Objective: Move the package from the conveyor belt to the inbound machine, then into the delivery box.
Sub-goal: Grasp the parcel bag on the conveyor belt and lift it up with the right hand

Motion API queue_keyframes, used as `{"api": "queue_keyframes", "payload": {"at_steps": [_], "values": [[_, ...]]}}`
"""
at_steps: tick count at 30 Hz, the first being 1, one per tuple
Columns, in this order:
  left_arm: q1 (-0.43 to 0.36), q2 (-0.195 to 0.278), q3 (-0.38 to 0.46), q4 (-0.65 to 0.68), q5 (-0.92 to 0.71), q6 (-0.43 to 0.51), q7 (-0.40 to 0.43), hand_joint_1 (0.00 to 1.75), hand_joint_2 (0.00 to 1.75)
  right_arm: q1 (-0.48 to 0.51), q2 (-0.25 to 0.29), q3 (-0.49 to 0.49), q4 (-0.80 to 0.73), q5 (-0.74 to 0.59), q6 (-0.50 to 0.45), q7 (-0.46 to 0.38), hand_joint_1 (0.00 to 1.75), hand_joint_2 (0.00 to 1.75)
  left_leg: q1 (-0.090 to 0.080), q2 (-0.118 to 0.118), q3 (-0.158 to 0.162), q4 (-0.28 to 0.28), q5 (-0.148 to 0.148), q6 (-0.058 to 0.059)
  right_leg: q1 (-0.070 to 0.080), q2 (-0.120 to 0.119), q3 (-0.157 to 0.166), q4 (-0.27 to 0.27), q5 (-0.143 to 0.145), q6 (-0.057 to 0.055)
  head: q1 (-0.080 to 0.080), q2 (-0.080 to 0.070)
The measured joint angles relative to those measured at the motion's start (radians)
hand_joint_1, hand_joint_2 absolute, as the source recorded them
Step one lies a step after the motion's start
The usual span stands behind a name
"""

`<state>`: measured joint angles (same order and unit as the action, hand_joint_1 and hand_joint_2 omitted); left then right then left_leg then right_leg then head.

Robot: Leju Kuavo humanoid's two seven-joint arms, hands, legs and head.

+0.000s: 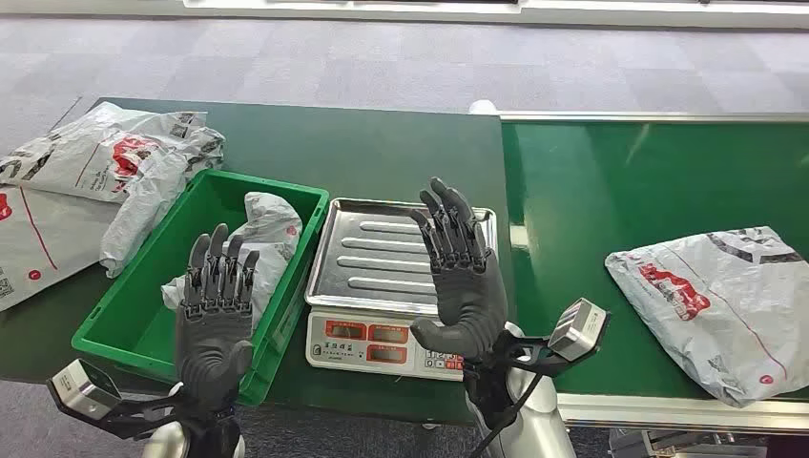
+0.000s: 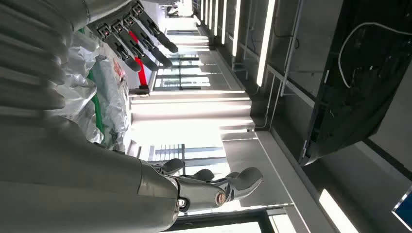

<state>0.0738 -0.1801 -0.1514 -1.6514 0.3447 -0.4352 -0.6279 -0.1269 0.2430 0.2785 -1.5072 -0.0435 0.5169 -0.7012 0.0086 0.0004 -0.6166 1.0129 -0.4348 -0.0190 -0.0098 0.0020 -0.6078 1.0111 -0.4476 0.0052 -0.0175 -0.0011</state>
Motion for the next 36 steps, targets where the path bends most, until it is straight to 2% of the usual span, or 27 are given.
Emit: {"api": "queue_keyframes", "payload": {"at_steps": [8,13,21,23,24,26,28,29,31,32,33,34,36], "values": [[-0.026,-0.001,0.001,0.004,0.01,-0.007,0.037,0.0,1.75,0.001,0.0,0.0,-0.009,-0.002,-0.024,0.0,0.0,1.75,0.0,0.0,0.0,0.0,0.0,0.0,0.0,0.0,0.0,0.0,0.0,0.0,0.0,0.0],[-0.052,0.0,0.001,0.023,0.029,-0.008,0.032,0.0,1.75,-0.001,0.0,-0.001,-0.009,0.036,-0.076,0.009,0.0,1.75,0.0,0.0,0.0,0.0,0.0,0.0,0.0,0.0,0.0,0.0,0.0,0.0,0.0,0.0],[-0.068,0.001,0.001,0.046,0.032,-0.008,0.029,0.0,1.75,-0.003,0.0,-0.002,-0.009,0.046,-0.087,0.011,0.0,1.75,0.0,0.0,0.0,0.0,0.0,0.0,0.0,0.0,0.0,0.0,0.0,0.0,0.0,0.0],[-0.07,0.001,0.001,0.049,0.032,-0.005,0.023,0.0,1.75,-0.005,-0.001,-0.002,-0.009,0.099,-0.142,0.028,0.0,1.75,0.0,0.0,0.0,0.0,0.0,0.0,0.0,0.0,0.0,0.0,0.0,0.0,0.0,0.0],[-0.07,0.002,0.001,0.051,0.032,-0.002,0.017,0.0,1.75,-0.008,-0.002,-0.002,-0.008,0.168,-0.21,0.055,0.0,1.75,0.0,0.0,0.0,0.0,0.0,0.0,0.0,0.0,0.0,0.0,0.0,0.0,0.0,0.0],[-0.065,0.003,0.003,0.051,0.028,0.009,0.001,0.0,1.75,-0.014,-0.011,-0.002,-0.003,0.428,-0.438,0.179,0.0,1.75,0.0,0.0,0.0,0.0,0.0,0.0,0.0,0.0,0.0,0.0,0.0,0.0,0.0,0.0],[-0.05,0.002,0.009,0.042,0.018,0.017,-0.005,0.0,1.75,-0.021,-0.026,-0.014,0.008,0.854,-0.702,0.434,0.0,1.75,0.0,0.0,0.0,0.0,0.0,0.0,0.0,-0.001,0.0,0.0,0.0,0.001,0.0,0.0],[-0.039,0.001,0.014,0.032,0.013,0.019,-0.001,0.0,1.75,-0.023,-0.034,-0.03,0.014,1.094,-0.796,0.582,0.0,1.75,0.0,0.0,0.0,0.0,0.0,0.0,0.0,-0.001,0.0,0.0,-0.001,0.001,0.0,0.0],[-0.019,-0.004,0.024,0.006,0.008,0.02,0.019,0.0,1.75,-0.027,-0.058,-0.078,0.027,1.542,-0.888,0.837,0.0,1.75,0.0,0.0,0.0,0.0,0.0,0.001,-0.001,-0.002,0.0,0.0,0.0,0.001,0.0,0.0],[-0.012,-0.007,0.028,-0.006,0.008,0.022,0.03,0.0,1.75,-0.03,-0.077,-0.103,0.039,1.68,-0.904,0.923,0.0,1.75,0.0,0.0,0.0,0.0,-0.001,0.001,-0.002,-0.002,0.001,0.0,0.0,0.001,0.0,0.0],[-0.006,-0.009,0.03,-0.017,0.008,0.026,0.038,0.0,1.75,-0.036,-0.1,-0.126,0.057,1.758,-0.915,0.991,0.0,1.75,0.0,-0.001,0.0,0.0,-0.001,0.002,-0.002,-0.002,0.001,0.0,0.0,0.001,0.0,0.0],[-0.002,-0.011,0.031,-0.025,0.008,0.03,0.042,0.0,1.75,-0.042,-0.127,-0.146,0.079,1.773,-0.927,1.042,0.0,1.75,0.0,-0.001,0.0,0.0,-0.001,0.002,-0.002,-0.002,0.001,-0.001,0.0,0.002,0.0,0.0],[0.007,-0.011,0.034,-0.035,0.01,0.038,0.042,0.0,1.75,-0.054,-0.177,-0.191,0.13,1.714,-0.956,1.11,0.0,1.75,-0.001,-0.002,0.0,0.0,-0.002,0.003,-0.003,-0.003,0.002,-0.001,-0.001,0.002,0.0,0.0]]}}
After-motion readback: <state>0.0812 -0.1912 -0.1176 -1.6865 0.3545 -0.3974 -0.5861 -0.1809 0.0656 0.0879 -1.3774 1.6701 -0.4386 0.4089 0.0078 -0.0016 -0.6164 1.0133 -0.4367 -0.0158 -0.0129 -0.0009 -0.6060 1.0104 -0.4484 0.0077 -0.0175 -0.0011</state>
